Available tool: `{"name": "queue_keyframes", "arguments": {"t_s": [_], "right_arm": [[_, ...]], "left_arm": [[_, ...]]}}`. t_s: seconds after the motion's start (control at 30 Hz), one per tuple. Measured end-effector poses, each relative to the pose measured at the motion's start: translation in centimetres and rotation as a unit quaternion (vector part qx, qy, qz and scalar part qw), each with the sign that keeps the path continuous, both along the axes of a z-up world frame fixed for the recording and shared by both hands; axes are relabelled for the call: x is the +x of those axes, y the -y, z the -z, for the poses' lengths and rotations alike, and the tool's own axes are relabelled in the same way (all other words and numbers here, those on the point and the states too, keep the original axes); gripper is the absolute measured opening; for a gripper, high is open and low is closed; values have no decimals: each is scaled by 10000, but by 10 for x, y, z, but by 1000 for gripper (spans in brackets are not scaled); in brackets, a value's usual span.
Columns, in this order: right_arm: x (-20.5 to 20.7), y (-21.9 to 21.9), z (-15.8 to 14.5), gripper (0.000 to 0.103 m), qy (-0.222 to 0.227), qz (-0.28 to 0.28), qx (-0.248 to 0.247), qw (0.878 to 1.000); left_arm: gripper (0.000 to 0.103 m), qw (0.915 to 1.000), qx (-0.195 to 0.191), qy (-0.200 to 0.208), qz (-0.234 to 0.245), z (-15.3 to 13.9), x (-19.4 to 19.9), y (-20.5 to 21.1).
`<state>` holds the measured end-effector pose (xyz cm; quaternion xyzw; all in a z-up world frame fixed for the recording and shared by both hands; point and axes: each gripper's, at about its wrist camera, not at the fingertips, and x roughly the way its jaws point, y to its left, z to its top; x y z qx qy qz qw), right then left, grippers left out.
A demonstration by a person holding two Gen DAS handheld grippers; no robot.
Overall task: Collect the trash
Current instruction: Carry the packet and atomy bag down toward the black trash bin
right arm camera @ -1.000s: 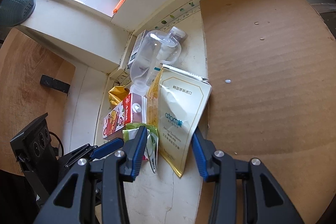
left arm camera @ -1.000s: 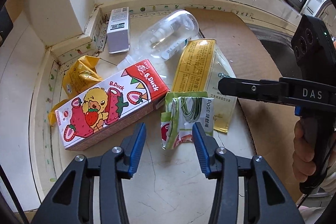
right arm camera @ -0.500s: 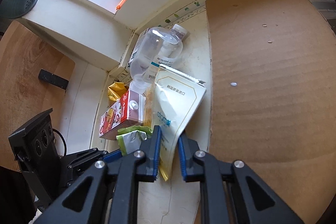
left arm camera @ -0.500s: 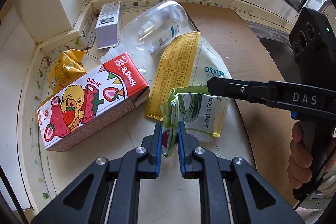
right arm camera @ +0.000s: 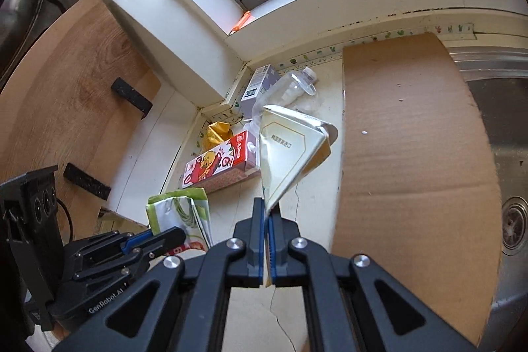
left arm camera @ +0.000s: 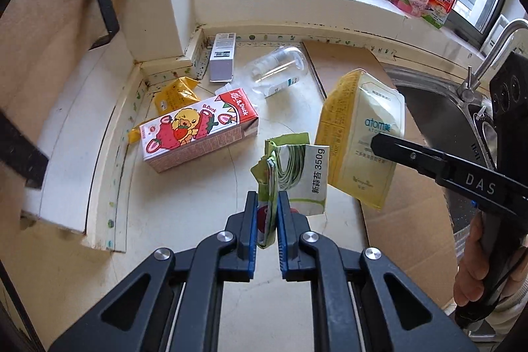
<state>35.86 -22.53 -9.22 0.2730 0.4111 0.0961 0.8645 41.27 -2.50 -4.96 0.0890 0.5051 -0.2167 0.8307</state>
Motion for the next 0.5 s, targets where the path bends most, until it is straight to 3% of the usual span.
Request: {"name": "queue_keyframes", "arguments": {"t_s": [0.27,0.5], "right_arm": [[-109,-19,-40,2,313,302,-486,9979],[-197,-35,-49,2,378,625,-646,9952]], "left_arm": [[8,9994,11,252,238,-40,-81,-15],[8,9964,-19,433,734,-59,-142,-11]]}}
